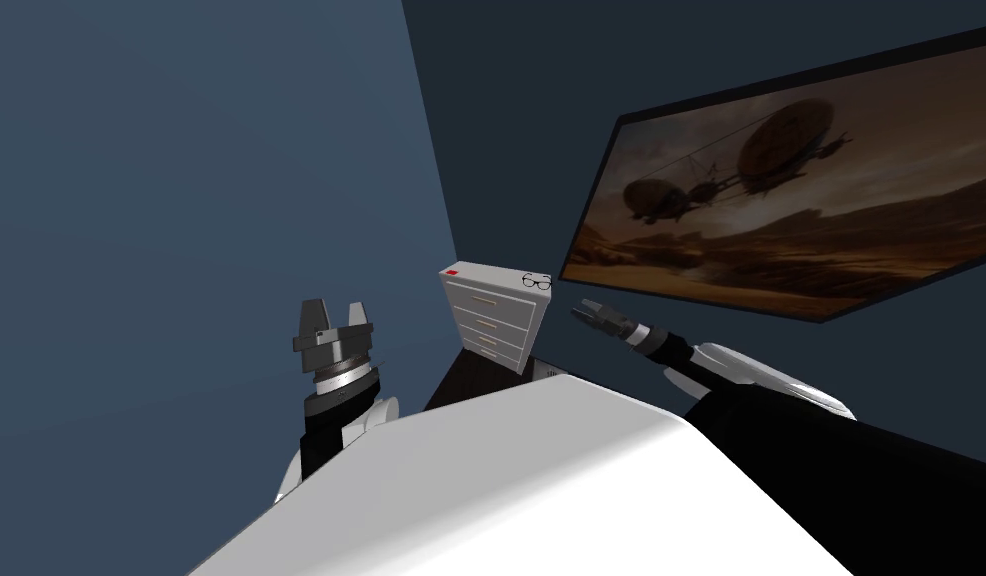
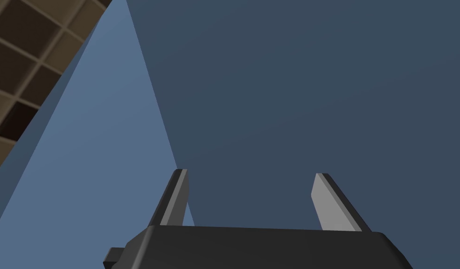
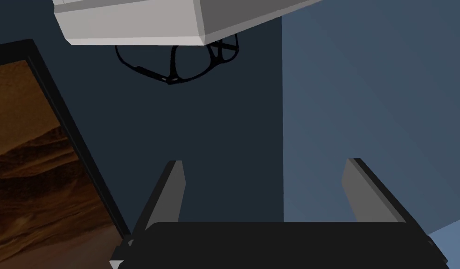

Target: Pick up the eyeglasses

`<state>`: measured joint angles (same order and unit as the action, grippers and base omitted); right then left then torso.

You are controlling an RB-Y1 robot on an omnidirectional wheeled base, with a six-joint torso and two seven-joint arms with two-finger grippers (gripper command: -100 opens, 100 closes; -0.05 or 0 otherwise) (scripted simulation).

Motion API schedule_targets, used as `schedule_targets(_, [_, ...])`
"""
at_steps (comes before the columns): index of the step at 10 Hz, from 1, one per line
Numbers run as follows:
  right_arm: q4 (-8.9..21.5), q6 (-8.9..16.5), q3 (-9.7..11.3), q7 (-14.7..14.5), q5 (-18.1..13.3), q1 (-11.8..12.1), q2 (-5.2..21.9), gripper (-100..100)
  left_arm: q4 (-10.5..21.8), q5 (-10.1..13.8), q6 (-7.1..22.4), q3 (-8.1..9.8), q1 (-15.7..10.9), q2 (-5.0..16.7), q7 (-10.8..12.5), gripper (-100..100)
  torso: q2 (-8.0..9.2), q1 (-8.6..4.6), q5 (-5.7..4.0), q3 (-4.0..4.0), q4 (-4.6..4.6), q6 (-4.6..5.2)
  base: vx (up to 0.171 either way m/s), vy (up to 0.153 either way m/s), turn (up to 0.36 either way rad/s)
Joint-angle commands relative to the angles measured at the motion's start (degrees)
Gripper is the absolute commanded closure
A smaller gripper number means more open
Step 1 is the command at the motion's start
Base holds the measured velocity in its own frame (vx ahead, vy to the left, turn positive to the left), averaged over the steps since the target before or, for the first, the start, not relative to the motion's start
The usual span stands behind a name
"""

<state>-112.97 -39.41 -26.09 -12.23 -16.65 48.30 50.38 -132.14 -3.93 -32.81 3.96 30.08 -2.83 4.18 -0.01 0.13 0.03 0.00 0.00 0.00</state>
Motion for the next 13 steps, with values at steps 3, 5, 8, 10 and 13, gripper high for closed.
schedule_targets(3, [3.2,-1.4,-2.4,-0.6,-2.1,2.1,6.4,-100,0.0,0.0,0.0,0.00,0.0,0.0,0.0,0,0.00,0.00,0.00,0.00,0.00,-0.01,0.001,0.031,-0.024])
schedule_targets(5, [5.3,-2.1,-4.0,-0.9,-3.4,3.4,9.4,-100,0.0,0.0,0.0,0.00,0.0,0.0,0.0,0,-0.02,-0.06,-0.02,-0.01,0.00,-0.02,0.005,0.020,-0.020])
schedule_targets(8, [7.4,-2.8,-5.5,-1.1,-4.8,4.6,15.2,-100,0.0,0.0,0.0,0.00,0.0,0.0,0.0,0,-0.06,0.03,0.00,-0.04,-0.01,-0.01,0.012,0.040,-0.032])
schedule_targets(10, [9.6,-3.5,-6.8,-1.2,-6.3,5.7,18.7,-100,0.0,0.0,0.0,0.00,0.0,0.0,0.0,0,-0.08,0.07,0.01,-0.04,-0.02,-0.01,0.016,0.044,-0.037])
schedule_targets(13, [11.8,-4.2,-8.0,-1.3,-7.7,6.7,23.4,-100,0.0,0.0,0.0,0.00,0.0,0.0,0.0,0,-0.08,0.00,-0.01,-0.05,-0.02,-0.01,0.015,0.026,-0.024])
